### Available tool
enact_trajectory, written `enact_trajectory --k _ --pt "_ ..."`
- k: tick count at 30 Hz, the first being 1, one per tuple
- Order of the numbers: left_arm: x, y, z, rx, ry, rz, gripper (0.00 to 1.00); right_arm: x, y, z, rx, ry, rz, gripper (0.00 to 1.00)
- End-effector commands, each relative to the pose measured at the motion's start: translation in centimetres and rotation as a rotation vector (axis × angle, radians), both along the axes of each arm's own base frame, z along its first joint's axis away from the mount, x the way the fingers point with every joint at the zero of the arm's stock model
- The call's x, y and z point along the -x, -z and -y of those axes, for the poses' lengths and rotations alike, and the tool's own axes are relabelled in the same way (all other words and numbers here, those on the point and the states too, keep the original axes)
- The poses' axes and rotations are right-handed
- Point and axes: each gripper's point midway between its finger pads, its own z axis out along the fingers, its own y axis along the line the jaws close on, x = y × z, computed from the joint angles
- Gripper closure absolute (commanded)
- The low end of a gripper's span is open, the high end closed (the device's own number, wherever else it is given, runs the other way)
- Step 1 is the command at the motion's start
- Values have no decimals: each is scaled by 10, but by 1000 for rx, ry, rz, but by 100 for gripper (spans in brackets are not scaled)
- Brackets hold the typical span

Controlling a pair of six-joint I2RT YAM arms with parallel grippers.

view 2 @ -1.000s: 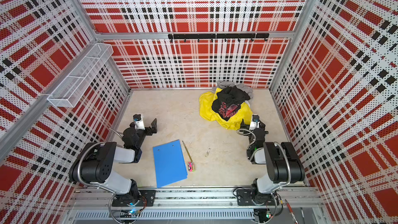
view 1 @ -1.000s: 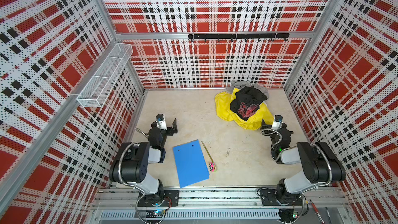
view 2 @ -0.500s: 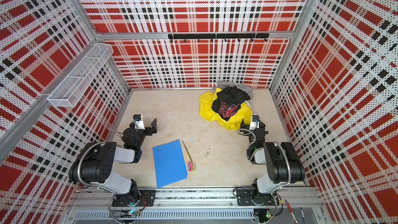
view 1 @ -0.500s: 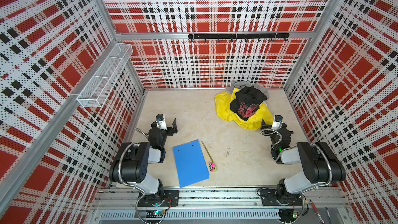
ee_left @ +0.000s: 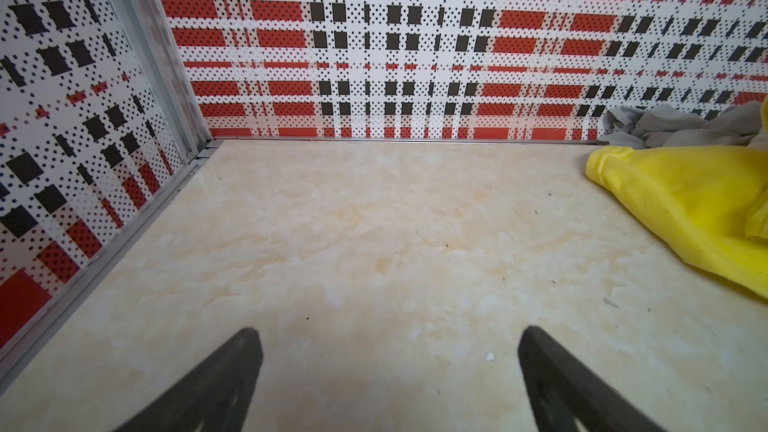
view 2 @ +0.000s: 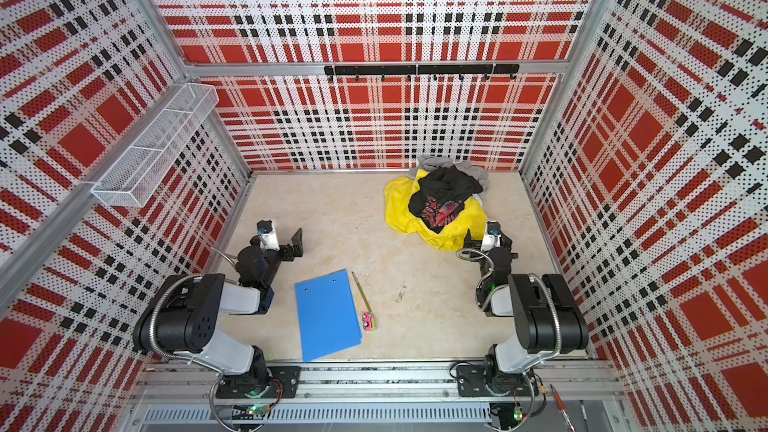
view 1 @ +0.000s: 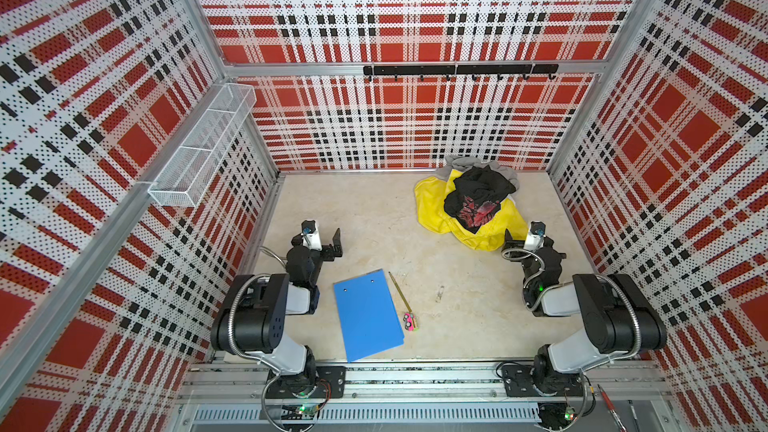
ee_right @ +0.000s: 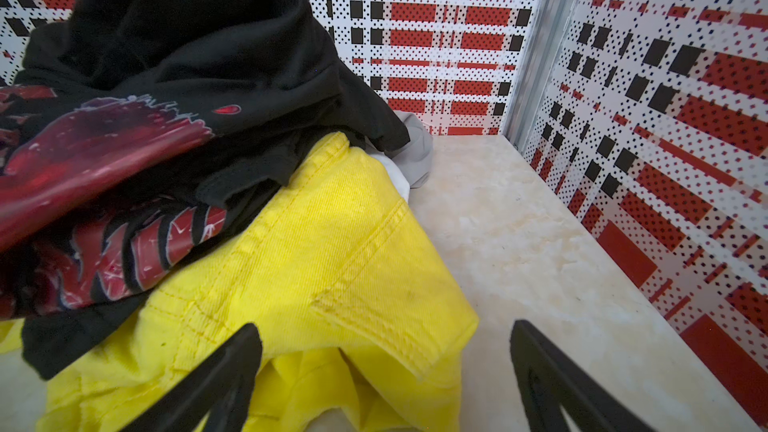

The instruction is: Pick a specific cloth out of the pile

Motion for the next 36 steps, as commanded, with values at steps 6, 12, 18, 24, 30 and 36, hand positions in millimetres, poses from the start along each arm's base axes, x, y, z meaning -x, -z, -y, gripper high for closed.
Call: enact_trajectory --k 6,12,18,24,30,36 --pt "-6 -35 12 -63 -13 -13 1 6 -38 6 -36 43 46 0" --pt "-9 -115 58 53 54 49 1 9 -80 -8 -89 24 61 0" --pt "-10 -183 105 198 242 -22 1 -6 -132 -47 -101 -7 21 0" --pt "6 -234 145 286 484 -109 1 -37 -143 -102 -22 -32 -119 0" --pt "36 -257 175 191 732 -138 1 -62 -120 -163 43 -167 -258 0" --pt "56 -252 165 197 725 -57 1 -79 -75 -190 119 -185 -413 0"
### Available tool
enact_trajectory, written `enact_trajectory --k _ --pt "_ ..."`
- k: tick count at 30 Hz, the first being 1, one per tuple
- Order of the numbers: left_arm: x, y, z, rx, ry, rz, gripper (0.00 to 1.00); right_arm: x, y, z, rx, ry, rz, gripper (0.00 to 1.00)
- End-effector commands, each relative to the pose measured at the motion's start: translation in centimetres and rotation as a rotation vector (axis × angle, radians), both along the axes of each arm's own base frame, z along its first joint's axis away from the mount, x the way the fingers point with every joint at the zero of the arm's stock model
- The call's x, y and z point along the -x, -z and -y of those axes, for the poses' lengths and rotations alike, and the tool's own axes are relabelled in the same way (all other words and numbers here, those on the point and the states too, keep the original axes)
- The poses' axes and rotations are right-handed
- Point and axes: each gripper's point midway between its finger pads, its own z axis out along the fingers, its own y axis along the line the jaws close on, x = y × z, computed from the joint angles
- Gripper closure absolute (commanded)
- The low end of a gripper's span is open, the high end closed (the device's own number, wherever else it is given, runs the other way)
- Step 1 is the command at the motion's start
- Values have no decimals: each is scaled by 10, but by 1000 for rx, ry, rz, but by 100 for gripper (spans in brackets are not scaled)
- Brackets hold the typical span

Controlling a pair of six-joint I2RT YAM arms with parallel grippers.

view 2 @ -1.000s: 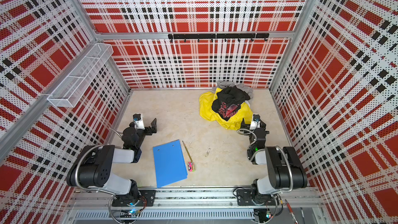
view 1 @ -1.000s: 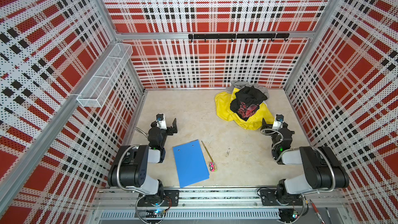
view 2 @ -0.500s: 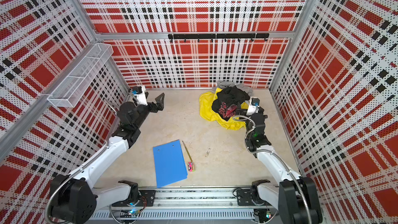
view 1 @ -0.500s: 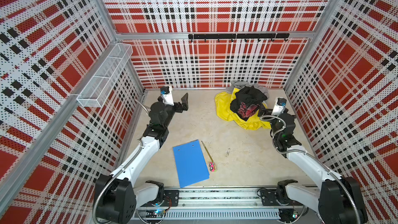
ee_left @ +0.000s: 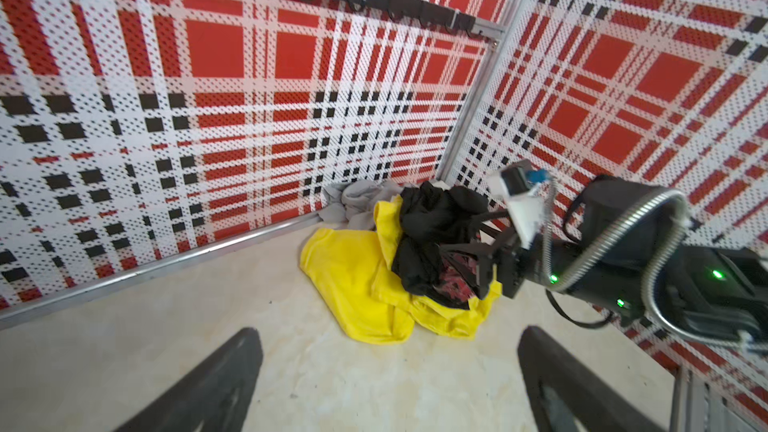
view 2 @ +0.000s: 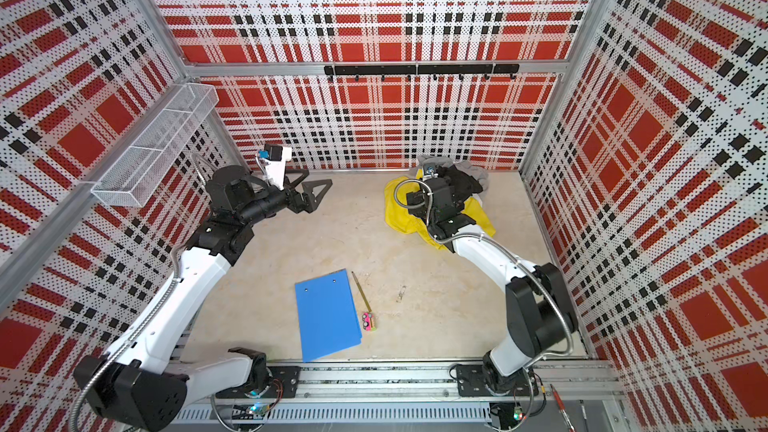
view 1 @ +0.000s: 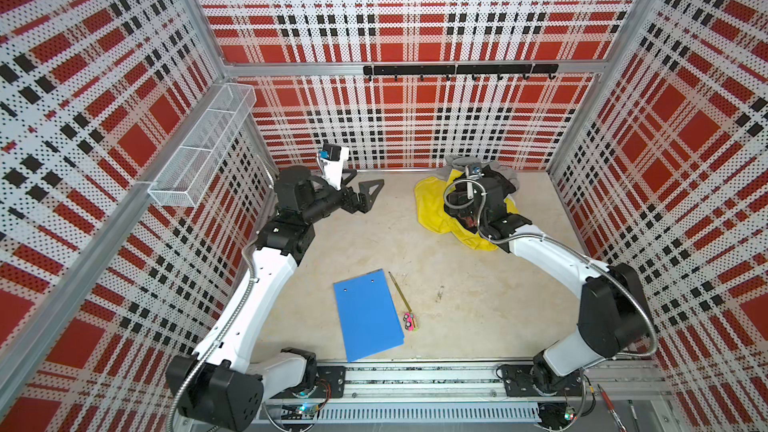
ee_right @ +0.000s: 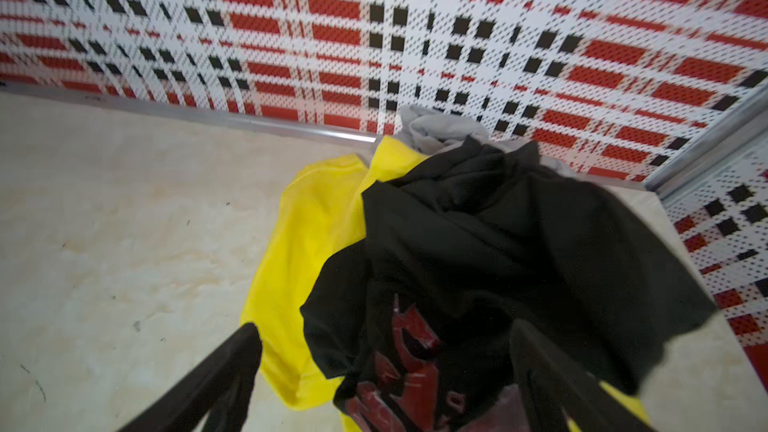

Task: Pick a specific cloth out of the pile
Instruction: 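Reach the right gripper into the black shirt on the pile while the left arm lifts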

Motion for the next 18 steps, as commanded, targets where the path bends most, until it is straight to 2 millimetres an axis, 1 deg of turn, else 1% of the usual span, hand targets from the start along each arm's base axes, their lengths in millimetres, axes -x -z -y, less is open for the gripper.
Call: enact_trajectory --k 1,5,7,10,14,18 --pt "19 1 -7 39 26 20 1 -2 22 -3 70 12 -91 0" --pt "21 0 -30 82 -37 7 1 -2 46 -5 138 13 -156 0" --pt "19 3 -42 92 -73 -2 1 0 59 -6 209 1 -194 0" --pt "15 2 -54 124 -91 -17 1 -1 78 7 342 51 -244 0" --pt "15 0 -59 176 -52 -28 1 -6 109 23 543 98 -324 0" --pt "14 1 -60 180 -47 -20 1 -14 133 33 681 121 -352 0"
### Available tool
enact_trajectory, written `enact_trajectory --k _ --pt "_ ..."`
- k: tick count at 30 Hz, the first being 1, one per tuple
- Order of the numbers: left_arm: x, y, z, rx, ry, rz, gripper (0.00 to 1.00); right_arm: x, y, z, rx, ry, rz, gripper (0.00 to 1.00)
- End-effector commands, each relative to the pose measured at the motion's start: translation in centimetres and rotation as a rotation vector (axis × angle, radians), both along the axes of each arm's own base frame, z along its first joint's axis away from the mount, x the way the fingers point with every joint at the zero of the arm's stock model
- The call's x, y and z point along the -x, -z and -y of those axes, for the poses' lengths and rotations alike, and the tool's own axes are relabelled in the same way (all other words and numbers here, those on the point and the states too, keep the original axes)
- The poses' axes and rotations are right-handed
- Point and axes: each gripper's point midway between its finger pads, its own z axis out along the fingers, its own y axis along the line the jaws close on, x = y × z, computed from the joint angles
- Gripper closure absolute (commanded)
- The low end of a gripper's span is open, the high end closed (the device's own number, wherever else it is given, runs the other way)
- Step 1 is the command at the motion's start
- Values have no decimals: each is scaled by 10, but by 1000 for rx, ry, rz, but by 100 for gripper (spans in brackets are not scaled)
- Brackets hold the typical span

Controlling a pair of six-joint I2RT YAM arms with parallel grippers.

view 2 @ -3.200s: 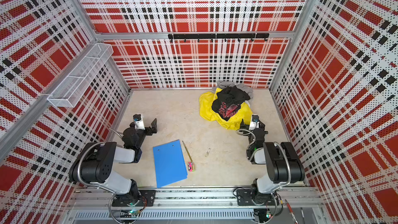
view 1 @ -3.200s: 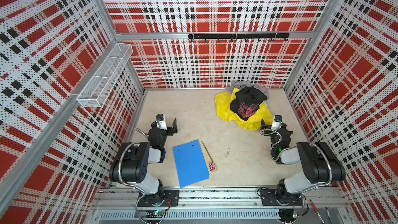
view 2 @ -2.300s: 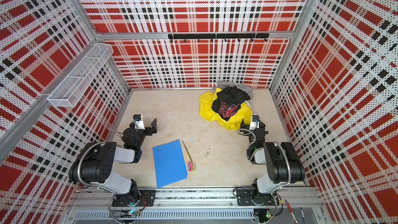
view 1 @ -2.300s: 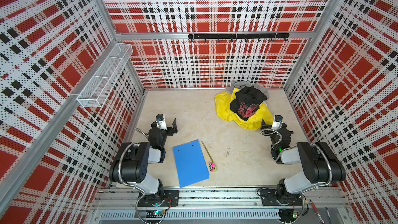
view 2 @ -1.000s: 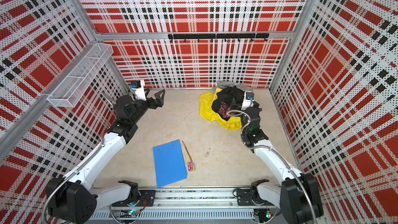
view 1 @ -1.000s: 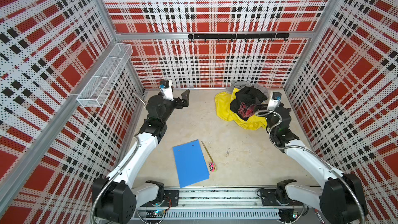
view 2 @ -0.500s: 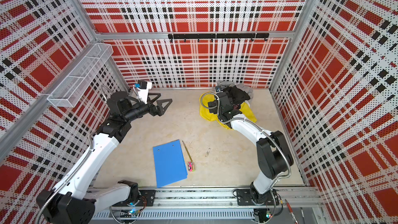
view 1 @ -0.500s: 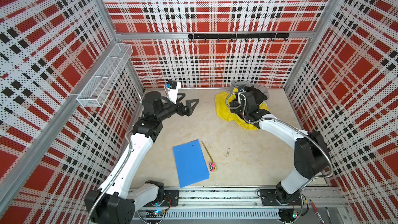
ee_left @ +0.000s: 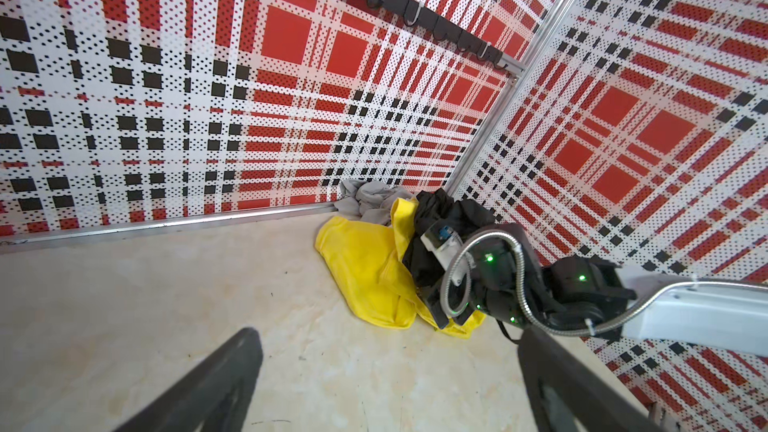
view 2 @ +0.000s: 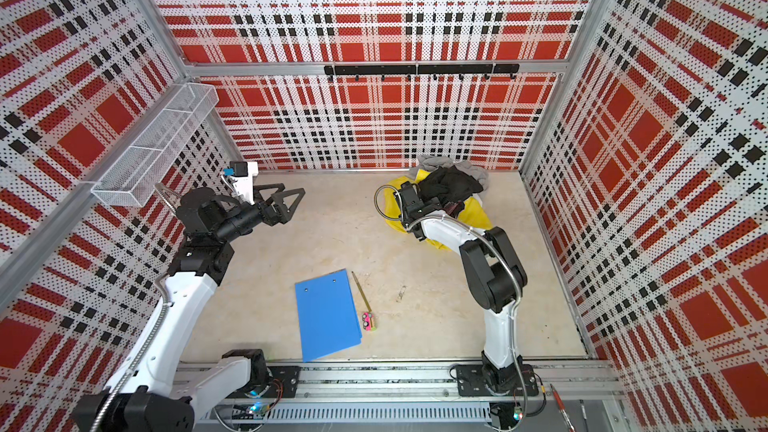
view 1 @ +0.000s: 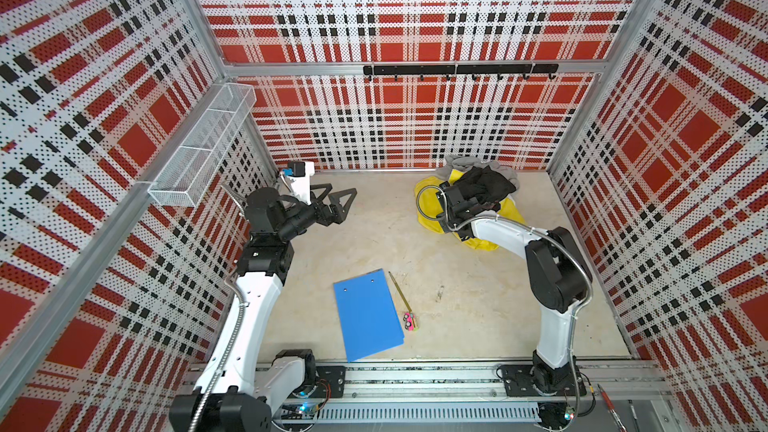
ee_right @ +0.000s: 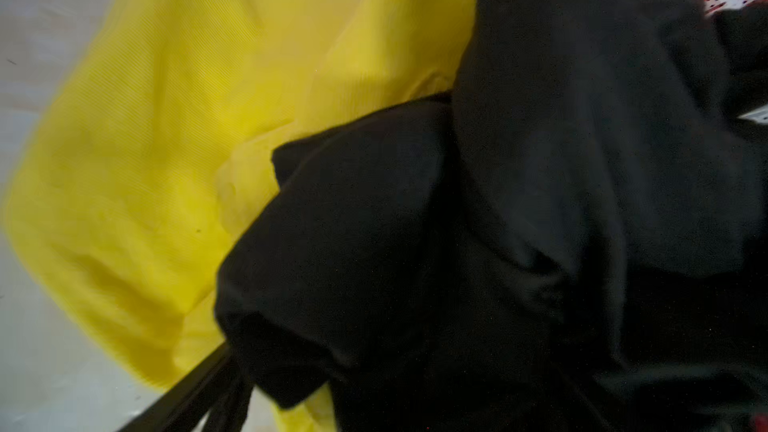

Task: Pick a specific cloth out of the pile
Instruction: 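Reach the right gripper into the black shirt on the pile while the left arm lifts, then grasp the black shirt with the right gripper and lift it off the pile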

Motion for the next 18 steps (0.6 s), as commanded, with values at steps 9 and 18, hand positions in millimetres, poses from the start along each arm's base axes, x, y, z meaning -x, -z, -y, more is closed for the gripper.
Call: enact_trajectory --k 9,18 --pt "4 -9 4 25 37 46 1 -20 36 27 311 62 -3 0" --pt "4 -8 3 25 34 49 1 -29 -14 27 277 92 177 78"
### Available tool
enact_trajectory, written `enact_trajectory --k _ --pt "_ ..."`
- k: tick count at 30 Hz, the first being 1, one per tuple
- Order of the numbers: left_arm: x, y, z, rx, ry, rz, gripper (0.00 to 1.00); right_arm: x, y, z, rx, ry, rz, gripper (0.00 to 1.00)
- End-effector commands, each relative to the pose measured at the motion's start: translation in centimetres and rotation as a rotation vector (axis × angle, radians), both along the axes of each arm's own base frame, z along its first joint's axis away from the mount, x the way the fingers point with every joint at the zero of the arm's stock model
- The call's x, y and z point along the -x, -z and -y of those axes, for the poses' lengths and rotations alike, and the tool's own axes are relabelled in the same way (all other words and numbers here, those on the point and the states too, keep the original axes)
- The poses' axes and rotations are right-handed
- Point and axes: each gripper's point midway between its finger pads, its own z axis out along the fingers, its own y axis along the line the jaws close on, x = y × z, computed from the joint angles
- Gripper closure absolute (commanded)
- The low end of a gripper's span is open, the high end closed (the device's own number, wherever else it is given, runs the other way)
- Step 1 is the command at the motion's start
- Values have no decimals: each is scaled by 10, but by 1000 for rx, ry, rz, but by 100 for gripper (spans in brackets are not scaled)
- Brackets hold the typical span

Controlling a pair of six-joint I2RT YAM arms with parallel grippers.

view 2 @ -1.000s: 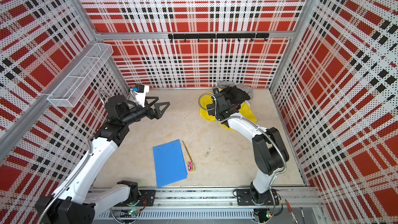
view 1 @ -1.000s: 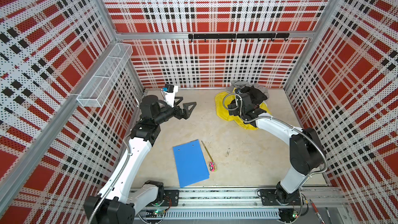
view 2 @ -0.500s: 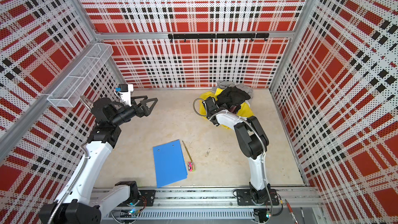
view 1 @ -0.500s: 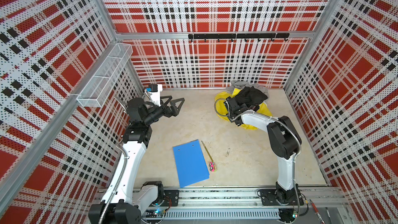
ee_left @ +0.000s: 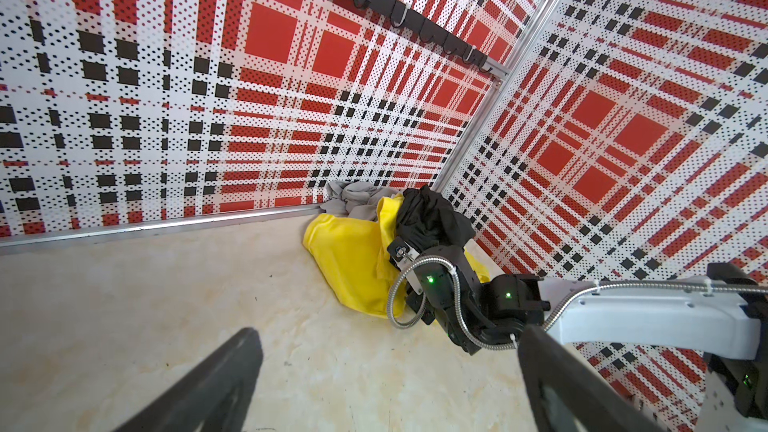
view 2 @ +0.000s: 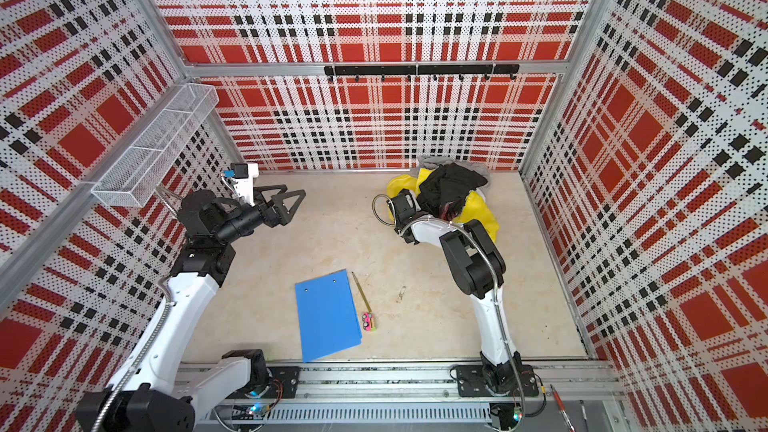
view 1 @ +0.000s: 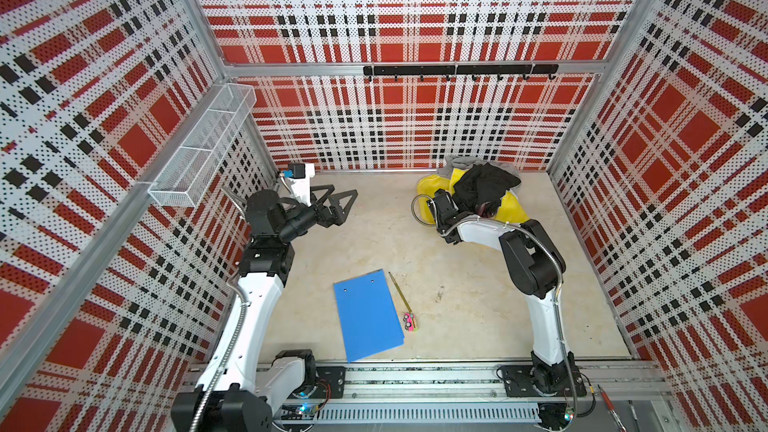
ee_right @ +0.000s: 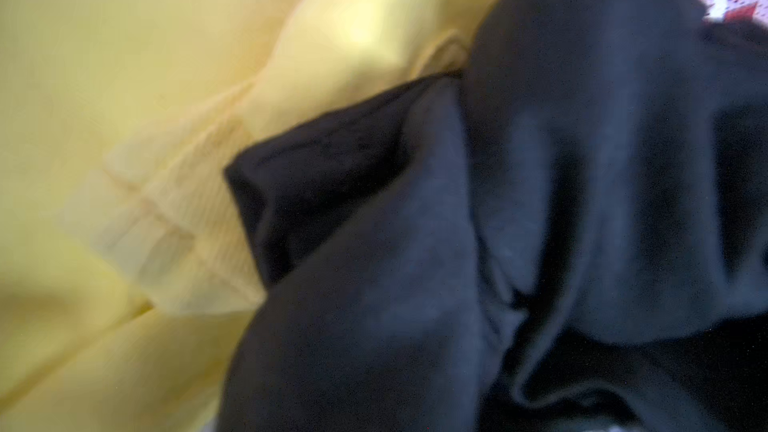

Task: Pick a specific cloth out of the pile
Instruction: 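Grasp the black shirt with the right gripper and lift it off the pile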

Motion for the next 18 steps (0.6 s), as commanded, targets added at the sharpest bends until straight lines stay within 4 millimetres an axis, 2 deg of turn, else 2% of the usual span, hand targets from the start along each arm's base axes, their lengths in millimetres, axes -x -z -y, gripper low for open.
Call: enact_trajectory --k 1,5,7,14,18 --pt "2 -7 1 2 8 36 1 -8 -33 2 -51 1 111 82" --pt "3 -8 1 3 7 37 1 -8 -65 -5 -153 -33 163 95" --pt "3 -7 1 2 8 38 1 -6 -83 -12 -230 -57 175 98" --pt "2 -6 4 4 21 32 1 8 -163 -41 -526 -191 223 100" --pt "3 -5 8 4 33 28 1 10 -200 -51 -651 -245 235 100"
